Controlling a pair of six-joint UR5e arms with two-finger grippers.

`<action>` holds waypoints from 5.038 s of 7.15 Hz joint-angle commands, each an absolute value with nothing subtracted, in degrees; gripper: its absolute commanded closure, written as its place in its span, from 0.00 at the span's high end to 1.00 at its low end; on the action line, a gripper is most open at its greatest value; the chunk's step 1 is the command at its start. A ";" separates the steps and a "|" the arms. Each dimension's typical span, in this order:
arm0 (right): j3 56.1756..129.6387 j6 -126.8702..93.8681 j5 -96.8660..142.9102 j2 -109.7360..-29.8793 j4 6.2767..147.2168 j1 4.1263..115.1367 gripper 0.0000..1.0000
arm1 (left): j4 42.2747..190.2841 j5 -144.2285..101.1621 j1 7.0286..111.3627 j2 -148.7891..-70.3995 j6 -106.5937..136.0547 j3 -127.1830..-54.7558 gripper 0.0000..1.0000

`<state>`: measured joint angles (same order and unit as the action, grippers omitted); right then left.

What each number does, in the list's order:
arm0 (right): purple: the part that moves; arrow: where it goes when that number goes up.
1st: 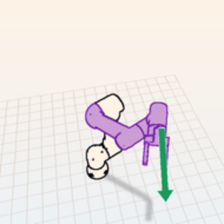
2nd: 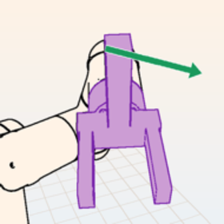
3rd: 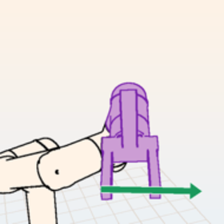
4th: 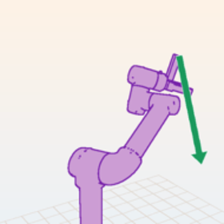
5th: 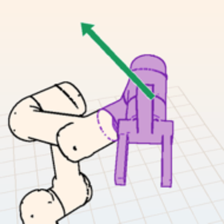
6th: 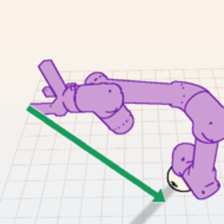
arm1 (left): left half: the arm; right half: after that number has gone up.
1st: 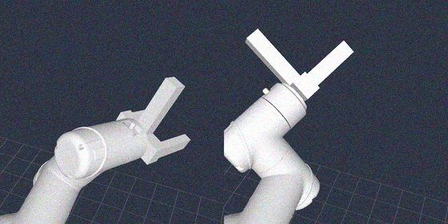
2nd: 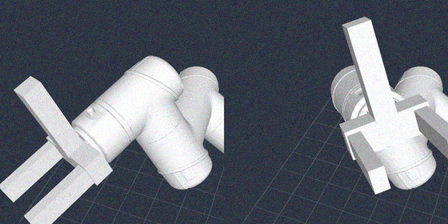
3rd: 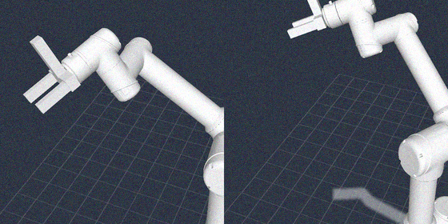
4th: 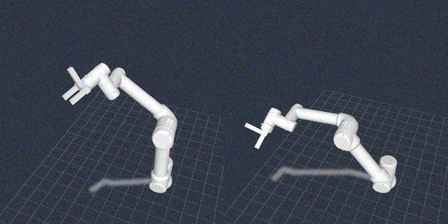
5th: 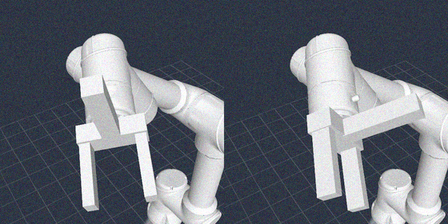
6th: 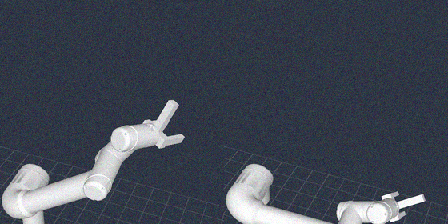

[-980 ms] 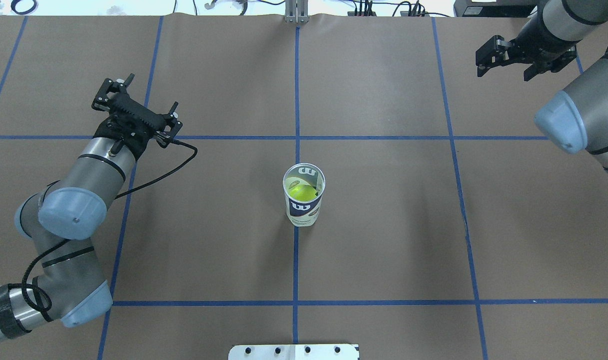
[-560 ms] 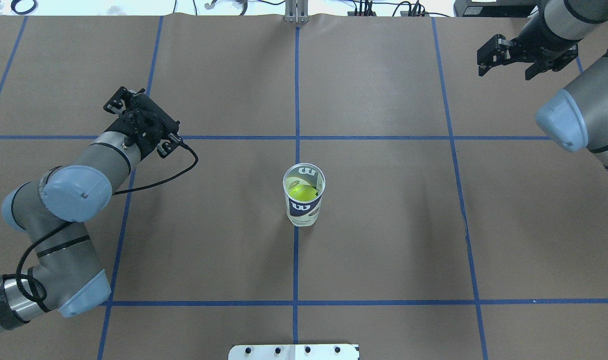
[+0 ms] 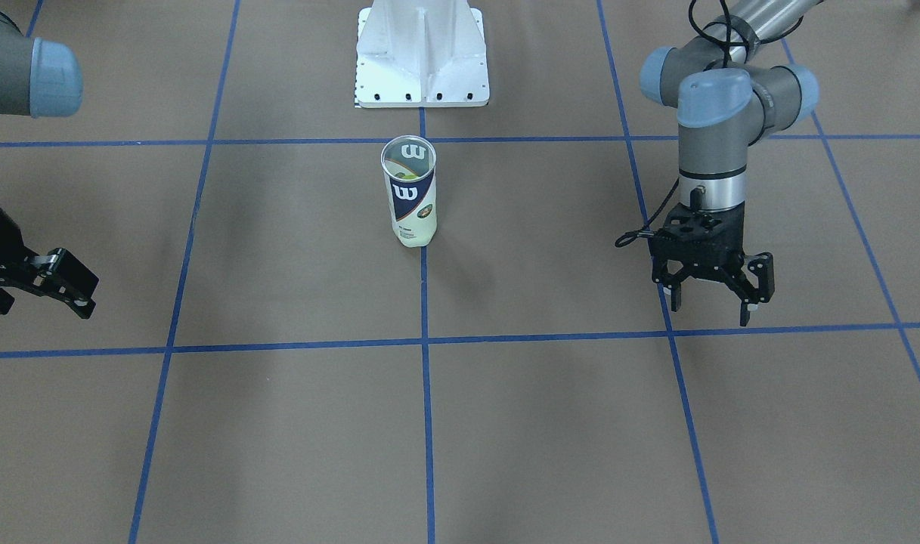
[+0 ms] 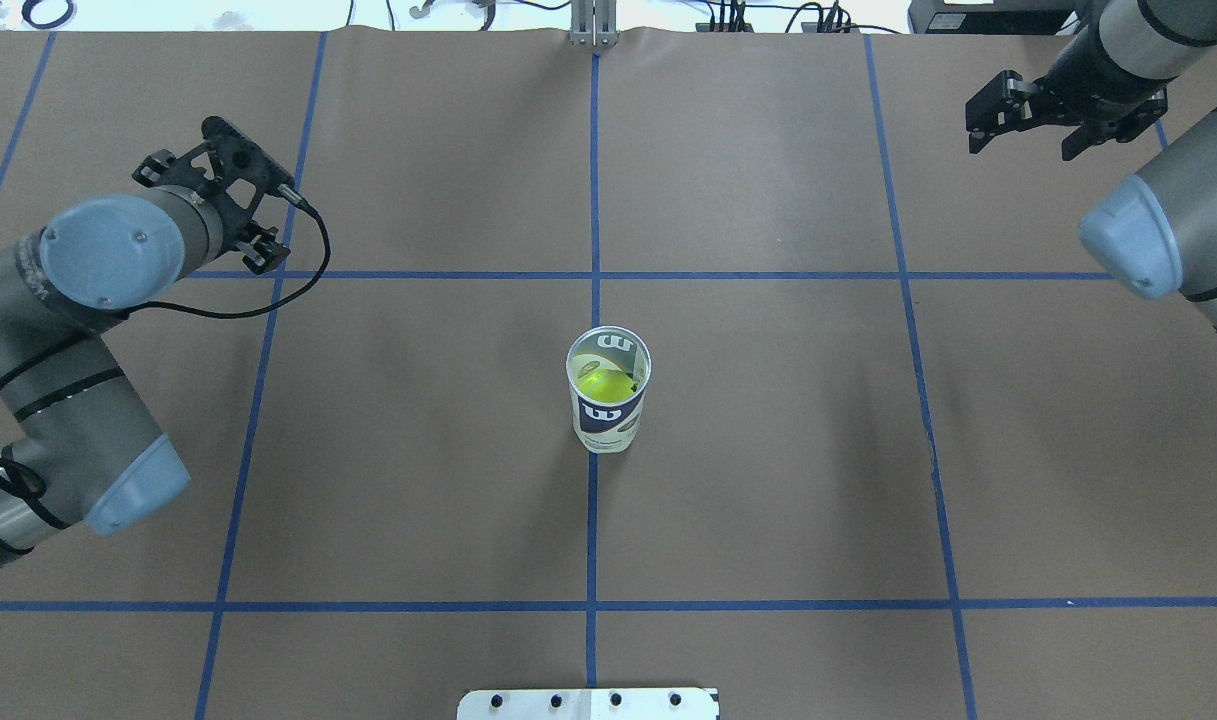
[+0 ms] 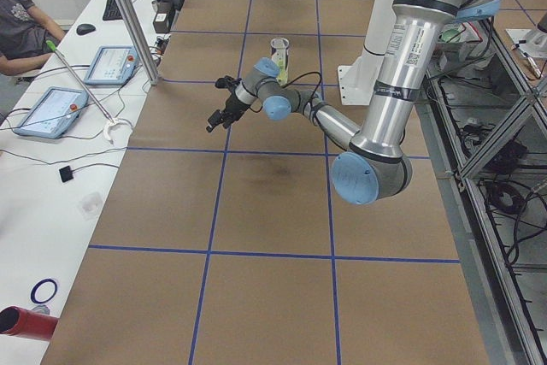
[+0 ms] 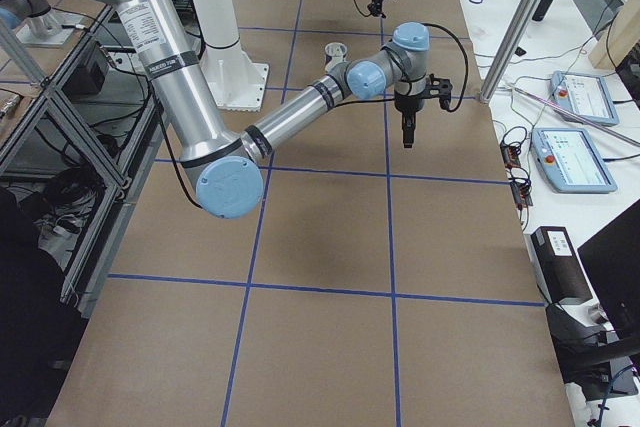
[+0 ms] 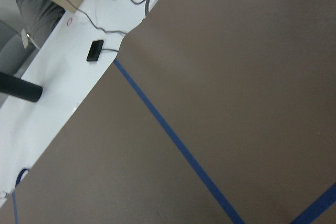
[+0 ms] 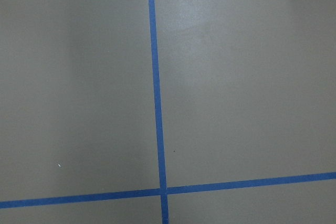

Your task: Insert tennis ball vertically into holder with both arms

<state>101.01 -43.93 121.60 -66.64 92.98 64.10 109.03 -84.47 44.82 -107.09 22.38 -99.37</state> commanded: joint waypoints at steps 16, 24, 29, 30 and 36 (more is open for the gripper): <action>83.59 -3.25 131.31 -75.67 93.16 81.04 1.00 | 83.17 -131.66 90.79 -92.72 2.55 -89.65 1.00; 83.67 -0.79 134.83 -79.35 93.08 81.91 1.00 | 93.95 -135.79 90.79 -89.47 2.37 -88.85 1.00; 84.02 -0.62 134.91 -79.72 92.90 82.53 1.00 | 96.15 -140.71 90.79 -88.24 2.37 -88.24 1.00; 84.20 -0.79 135.17 -79.89 92.90 82.53 1.00 | 96.24 -140.54 90.79 -88.24 2.20 -88.24 1.00; 84.20 -0.53 134.65 -80.33 92.90 84.46 1.00 | 96.06 -138.43 90.70 -89.12 2.29 -88.77 1.00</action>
